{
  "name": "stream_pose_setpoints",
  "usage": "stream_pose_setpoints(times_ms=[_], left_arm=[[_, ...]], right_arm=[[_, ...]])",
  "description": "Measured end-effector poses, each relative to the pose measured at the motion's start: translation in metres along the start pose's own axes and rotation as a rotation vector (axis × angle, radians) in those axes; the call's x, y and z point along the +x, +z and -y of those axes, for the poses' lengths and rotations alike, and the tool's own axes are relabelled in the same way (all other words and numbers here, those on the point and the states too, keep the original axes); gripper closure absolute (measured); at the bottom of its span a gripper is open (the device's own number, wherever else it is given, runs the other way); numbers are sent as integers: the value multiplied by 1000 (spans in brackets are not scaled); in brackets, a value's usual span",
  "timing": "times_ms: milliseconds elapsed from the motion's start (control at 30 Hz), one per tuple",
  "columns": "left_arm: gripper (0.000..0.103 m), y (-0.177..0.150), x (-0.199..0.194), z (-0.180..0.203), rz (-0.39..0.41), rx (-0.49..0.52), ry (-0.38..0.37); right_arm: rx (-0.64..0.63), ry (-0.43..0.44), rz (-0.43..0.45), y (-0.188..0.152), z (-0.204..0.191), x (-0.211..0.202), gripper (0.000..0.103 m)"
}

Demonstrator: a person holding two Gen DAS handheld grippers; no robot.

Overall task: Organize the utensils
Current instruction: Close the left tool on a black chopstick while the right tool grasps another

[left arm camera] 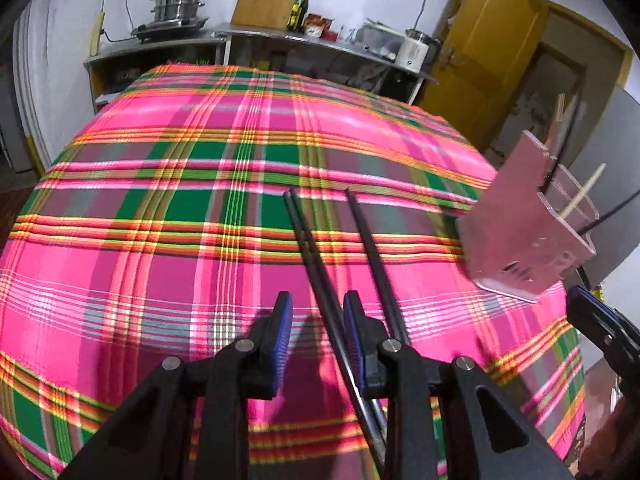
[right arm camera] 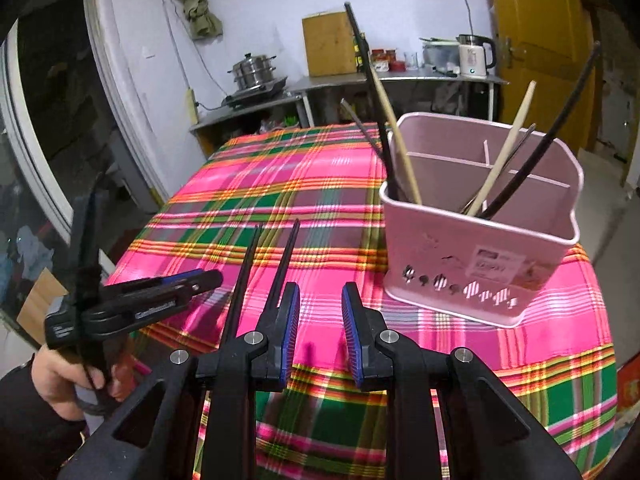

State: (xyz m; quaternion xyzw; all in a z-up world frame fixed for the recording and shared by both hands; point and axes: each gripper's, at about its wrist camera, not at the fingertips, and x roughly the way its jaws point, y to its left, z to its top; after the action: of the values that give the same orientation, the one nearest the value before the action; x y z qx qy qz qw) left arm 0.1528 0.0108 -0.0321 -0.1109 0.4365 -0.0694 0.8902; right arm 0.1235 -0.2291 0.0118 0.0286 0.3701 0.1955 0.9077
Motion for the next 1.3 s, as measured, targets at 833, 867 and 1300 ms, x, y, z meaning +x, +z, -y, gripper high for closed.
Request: stream_pose_setpoints(times_ms=[833,867,1300], left_arm=[[80,-6,10,-17,-10,36,100],[80,-6,8,-21,-10,29,101],[80,-5,9,-35,-10,-7,79]], right_arm=[[-22,46,-135,2,-22,82,80],[-25,47,-143,3,-24,89,80],[-29,18,-190,8,-27,130,82]])
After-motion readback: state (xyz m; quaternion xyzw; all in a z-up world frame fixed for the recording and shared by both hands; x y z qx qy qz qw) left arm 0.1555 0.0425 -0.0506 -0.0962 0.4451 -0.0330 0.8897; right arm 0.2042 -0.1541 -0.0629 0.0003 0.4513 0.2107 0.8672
